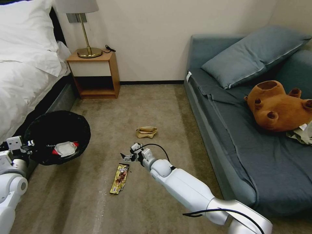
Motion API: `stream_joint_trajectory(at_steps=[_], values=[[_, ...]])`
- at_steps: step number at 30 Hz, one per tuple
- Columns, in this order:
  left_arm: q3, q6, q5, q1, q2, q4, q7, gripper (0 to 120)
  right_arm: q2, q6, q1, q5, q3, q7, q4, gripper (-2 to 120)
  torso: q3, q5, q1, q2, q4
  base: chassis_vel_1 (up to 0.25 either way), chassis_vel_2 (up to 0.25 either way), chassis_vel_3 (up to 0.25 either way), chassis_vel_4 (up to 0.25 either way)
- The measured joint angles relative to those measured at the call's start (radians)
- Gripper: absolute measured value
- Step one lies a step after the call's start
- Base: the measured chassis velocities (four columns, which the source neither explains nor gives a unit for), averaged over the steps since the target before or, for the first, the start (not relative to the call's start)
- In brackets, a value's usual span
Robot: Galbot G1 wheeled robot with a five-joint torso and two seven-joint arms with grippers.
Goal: Pick up the trash bin, then pick up the garbage on the floor and place it into the trash bin.
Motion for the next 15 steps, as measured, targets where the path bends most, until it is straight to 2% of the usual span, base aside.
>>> stream_joint_trajectory(at_steps=[15], values=[[-0.003, 0.005, 0.003, 0.010, -0.004, -0.017, -0.005, 3, -0.035, -0.020, -0.013, 0.031, 0.026, 0.003, 0.031, 100, 0.000, 0.0000, 0.000, 0.000, -0.0002, 0.000, 0.000, 0.000, 0.000]])
